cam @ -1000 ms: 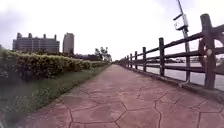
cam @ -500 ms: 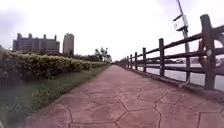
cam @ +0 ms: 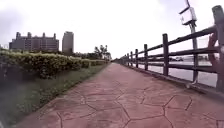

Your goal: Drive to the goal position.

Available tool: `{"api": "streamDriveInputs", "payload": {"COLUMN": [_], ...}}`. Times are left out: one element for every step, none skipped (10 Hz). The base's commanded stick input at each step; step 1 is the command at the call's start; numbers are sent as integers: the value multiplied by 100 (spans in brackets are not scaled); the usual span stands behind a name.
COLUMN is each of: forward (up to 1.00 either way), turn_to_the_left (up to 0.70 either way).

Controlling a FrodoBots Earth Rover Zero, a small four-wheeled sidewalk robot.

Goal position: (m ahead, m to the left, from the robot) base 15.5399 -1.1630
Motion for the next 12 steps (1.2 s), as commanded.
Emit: {"api": "streamDriveInputs", "payload": {"forward": [100,100,100,100,100,100,100,100,100,100,100,100], "turn_to_the_left": [0,0,0,0,0,0,0,0,0,0,0,0]}}
